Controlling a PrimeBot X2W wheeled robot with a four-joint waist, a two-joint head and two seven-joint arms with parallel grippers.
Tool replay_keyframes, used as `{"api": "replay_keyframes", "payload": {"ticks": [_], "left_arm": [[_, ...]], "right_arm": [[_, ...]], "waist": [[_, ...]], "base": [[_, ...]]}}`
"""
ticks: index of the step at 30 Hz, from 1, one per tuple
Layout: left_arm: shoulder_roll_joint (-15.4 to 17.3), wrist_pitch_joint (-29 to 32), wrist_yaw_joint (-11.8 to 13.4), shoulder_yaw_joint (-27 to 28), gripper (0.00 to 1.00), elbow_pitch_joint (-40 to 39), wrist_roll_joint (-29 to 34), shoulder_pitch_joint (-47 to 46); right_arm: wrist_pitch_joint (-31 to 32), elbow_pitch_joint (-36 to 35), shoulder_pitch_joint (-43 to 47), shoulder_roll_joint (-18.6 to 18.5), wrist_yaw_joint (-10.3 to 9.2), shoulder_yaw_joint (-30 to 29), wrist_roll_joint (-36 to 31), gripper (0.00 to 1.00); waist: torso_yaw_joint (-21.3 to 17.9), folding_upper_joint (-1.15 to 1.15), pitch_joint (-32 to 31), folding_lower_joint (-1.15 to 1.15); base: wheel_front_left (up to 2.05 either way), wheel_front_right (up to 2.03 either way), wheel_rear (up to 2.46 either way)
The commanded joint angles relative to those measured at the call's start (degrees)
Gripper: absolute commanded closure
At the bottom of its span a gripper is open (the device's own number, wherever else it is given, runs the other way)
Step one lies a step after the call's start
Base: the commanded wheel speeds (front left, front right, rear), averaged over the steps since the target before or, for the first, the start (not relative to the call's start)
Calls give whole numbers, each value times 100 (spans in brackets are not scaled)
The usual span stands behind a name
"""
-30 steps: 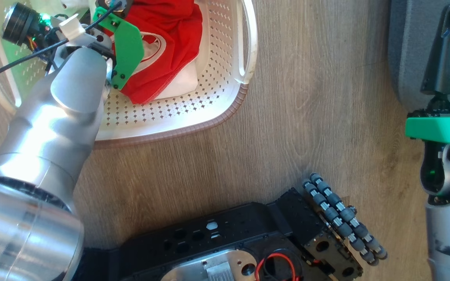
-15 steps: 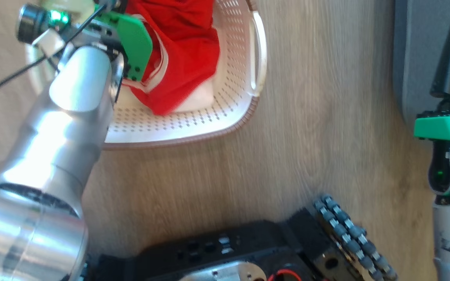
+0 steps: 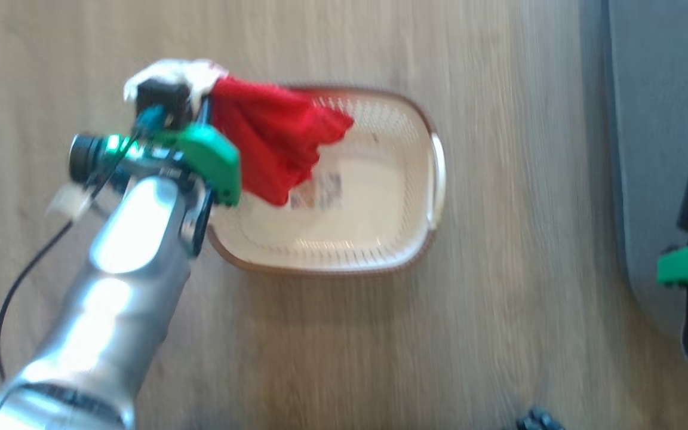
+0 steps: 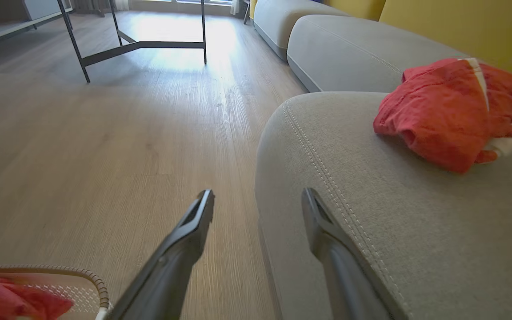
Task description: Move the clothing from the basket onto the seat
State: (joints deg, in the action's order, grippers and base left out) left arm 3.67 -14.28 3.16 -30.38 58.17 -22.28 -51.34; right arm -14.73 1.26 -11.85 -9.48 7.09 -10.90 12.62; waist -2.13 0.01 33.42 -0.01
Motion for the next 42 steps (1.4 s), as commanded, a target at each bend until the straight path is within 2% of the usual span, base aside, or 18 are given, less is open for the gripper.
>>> {"api": "replay_keyframes", "payload": {"ticks": [1, 13, 26, 34, 42], "left_arm": [[371, -69, 90, 280, 100, -530, -54, 359], [1323, 9, 476, 662, 100, -2659, -206, 2259], [2119, 397, 381, 782, 100, -3951, -466, 3426], [2374, 561, 527, 911, 100, -4495, -559, 3733], [2413, 632, 617, 917, 100, -4821, -576, 3725]], "right_arm": [[-27, -75, 287, -144, 40, 45, -39, 0], [-27, 374, 784, -420, 40, 294, -127, 0], [-27, 690, 1139, -507, 40, 504, -78, 0], [-27, 799, 1200, -471, 40, 676, -100, 0], [-27, 849, 1145, -478, 40, 825, -95, 0]], "waist": [[637, -1, -1178, 1], [982, -1, -2539, 1], [1015, -1, -3178, 1], [971, -1, -3332, 1], [963, -1, -3252, 1]], "base": [[0, 0, 0], [0, 0, 0], [0, 0, 0], [0, 0, 0], [0, 0, 0]]}}
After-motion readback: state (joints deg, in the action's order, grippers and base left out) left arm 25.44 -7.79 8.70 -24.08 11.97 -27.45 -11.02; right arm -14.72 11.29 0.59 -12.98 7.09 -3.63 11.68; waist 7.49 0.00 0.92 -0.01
